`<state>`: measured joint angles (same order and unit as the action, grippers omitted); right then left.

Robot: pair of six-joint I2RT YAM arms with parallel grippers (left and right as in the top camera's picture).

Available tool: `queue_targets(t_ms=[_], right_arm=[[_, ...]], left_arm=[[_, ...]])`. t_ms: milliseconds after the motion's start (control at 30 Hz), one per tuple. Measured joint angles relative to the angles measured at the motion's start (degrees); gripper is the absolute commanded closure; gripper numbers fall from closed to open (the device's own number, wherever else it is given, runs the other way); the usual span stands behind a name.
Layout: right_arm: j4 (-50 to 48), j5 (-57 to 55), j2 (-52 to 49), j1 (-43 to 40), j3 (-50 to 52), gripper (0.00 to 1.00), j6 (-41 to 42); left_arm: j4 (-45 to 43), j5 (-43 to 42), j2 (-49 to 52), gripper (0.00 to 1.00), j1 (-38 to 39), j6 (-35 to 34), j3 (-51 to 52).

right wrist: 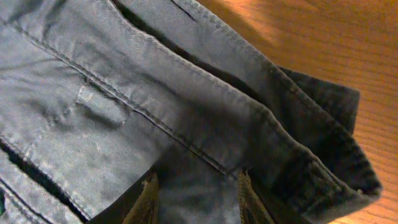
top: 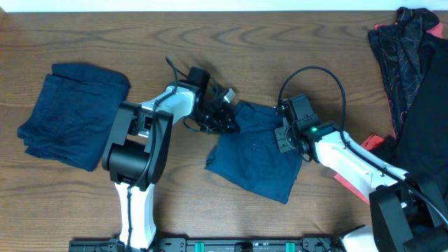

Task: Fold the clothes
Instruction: 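Grasp the folded navy pants' near edge with the left gripper, then carry the folded pants left and place them on the left stack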

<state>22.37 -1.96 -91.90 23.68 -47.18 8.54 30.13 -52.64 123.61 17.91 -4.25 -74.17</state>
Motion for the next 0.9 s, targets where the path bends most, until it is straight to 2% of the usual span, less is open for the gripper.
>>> queue_targets(t_ms=[200, 367, 600, 767, 900], right_arm=[[0.3, 0.0, 0.0, 0.0, 0.0, 0.6, 0.0], [2.6, 0.0, 1.2, -1.5, 0.0, 0.6, 0.0], [6.0, -0.6, 10.4, -5.8, 0.0, 0.55, 0.0], [7.6, -0.7, 12.5, -6.6, 0.0, 0.56, 0.0], [8.7, -0.7, 12.5, -6.7, 0.0, 0.56, 0.0]], left_arm=[[2.3, 1.2, -0.5, 0.94, -0.4, 0.0, 0.0], [8.0, 12.5, -5.8, 0.94, -2.8, 0.0, 0.7], [9.5, 30.1, -22.8, 0.94, -13.6, 0.0, 1.5], [6.2, 37.2, -35.3, 0.94, -22.6, -0.1, 1.5], [3.1, 41.1, -38.5, 0.94, -28.8, -1.7, 1.5]])
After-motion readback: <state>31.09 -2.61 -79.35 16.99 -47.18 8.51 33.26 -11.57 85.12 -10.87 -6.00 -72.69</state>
